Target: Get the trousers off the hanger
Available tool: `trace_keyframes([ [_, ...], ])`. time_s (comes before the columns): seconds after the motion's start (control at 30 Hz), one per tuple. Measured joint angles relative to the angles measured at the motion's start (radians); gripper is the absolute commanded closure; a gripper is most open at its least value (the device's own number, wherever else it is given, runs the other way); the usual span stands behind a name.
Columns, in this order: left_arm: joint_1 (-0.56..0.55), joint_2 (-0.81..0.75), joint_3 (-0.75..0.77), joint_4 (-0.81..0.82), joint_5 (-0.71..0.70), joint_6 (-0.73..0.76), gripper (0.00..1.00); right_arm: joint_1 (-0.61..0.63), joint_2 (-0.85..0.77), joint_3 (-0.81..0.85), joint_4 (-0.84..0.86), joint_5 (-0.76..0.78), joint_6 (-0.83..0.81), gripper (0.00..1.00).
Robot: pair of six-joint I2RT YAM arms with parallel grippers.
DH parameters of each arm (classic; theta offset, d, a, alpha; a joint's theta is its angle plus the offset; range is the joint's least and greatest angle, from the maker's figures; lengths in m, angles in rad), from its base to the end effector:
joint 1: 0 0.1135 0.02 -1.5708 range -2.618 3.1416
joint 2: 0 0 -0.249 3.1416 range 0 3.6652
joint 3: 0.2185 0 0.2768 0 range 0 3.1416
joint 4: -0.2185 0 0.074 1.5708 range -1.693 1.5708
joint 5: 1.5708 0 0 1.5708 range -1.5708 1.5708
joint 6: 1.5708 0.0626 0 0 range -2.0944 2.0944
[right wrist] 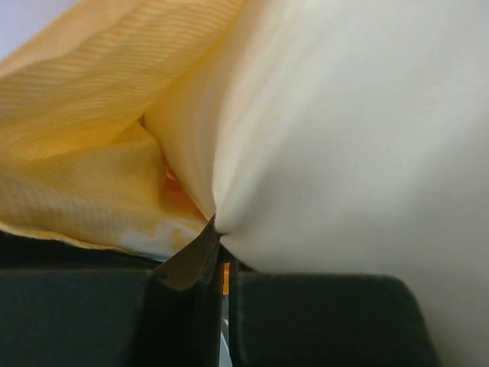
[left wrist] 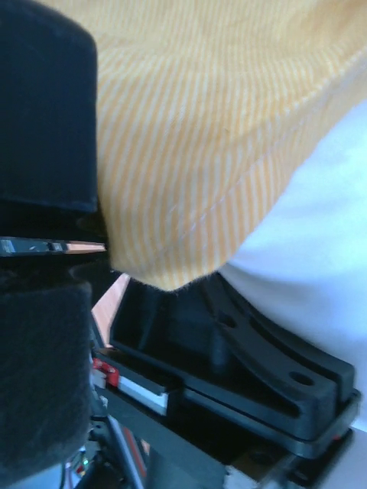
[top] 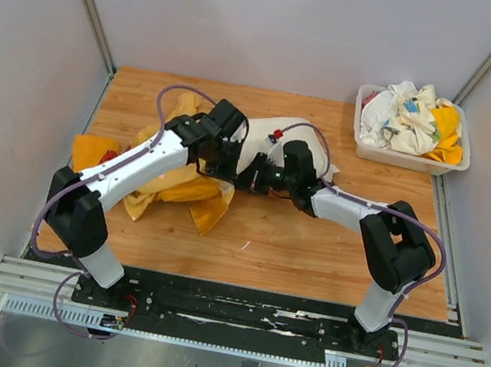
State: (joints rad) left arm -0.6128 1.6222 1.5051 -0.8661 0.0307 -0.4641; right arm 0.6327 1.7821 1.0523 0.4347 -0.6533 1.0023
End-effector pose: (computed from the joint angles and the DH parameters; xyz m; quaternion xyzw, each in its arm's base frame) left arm 0.3129 -0.2224 0.2765 0.0755 0.9541 -0.1611 0.2411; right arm 0.3259 0.2861 0.1855 -0.0480 0.7831 0.5877 0.1978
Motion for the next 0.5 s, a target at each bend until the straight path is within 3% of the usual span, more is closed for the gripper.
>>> trace_keyframes([
  [0.13,-0.001,-0.059,-0.117,0.034,0.043,-0.036,0.69,0.003,0.004,-0.079,-0.027,-0.028,-0.039,0.99],
  [0.27,-0.003,-0.098,-0.093,0.029,0.044,-0.062,0.6,0.011,0.008,-0.122,-0.082,-0.031,-0.089,0.97],
  [0.37,-0.004,-0.106,0.006,-0.005,-0.003,-0.079,0.59,0.035,0.008,-0.122,-0.138,-0.024,-0.151,0.88],
  [0.5,0.005,-0.071,0.155,-0.036,-0.11,-0.09,0.59,0.062,0.007,-0.121,-0.224,-0.015,-0.23,0.65],
])
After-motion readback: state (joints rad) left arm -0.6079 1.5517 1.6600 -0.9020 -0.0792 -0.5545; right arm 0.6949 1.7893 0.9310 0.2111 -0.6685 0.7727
